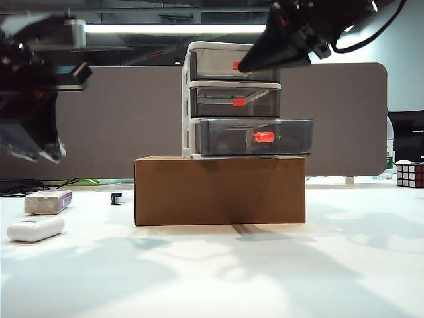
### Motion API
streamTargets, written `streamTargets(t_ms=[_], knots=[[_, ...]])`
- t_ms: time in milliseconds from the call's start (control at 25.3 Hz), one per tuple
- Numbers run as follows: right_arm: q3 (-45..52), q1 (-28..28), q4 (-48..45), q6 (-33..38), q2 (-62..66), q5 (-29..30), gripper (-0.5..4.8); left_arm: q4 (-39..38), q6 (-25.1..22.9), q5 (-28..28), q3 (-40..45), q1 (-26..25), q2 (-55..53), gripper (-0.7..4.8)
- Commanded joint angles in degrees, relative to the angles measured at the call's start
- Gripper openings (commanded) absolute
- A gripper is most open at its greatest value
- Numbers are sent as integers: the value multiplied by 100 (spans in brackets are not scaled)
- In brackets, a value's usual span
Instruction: Open the third layer of the drawer on the table, pick up the earphone case on the table and put it in, and finally close the drawer.
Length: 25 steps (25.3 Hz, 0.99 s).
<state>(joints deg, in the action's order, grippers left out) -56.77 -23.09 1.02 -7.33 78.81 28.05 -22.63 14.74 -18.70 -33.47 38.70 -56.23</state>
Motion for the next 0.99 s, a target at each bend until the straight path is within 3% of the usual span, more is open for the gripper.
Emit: streamTargets(t_ms=[40, 119, 158, 198, 317, 396, 475, 554, 989], knots=[[-37, -2, -33, 85, -138, 39, -6, 164, -894, 1346, 13, -898, -175, 122], [-37, -2, -9, 138, -203, 59, -6, 133, -1287, 1598, 15, -1368, -363, 151], [-37, -2, 46, 138, -275, 61, -6, 103, -1370, 1729, 13, -1685, -509, 221], [-37, -2, 72, 138, -308, 59, -6, 107, -1237, 1869, 13, -1784, -562, 232], [-39, -2, 166, 136, -389, 57, -6, 184, -1029, 2044, 13, -1858, -750, 244], [-37, -2, 234, 133, -428, 59, -6, 339, -1357, 2017, 13, -1858, -920, 258], [-37, -2, 343, 131, -439, 59, -6, 564, -1716, 1991, 13, -1858, -1130, 329], [-37, -2, 400, 131, -444, 61, -6, 658, -1786, 1917, 13, -1858, -1239, 374], [-37, -2, 522, 125, -448, 57, -6, 1209, -2035, 1486, 13, -1858, -1818, 377]])
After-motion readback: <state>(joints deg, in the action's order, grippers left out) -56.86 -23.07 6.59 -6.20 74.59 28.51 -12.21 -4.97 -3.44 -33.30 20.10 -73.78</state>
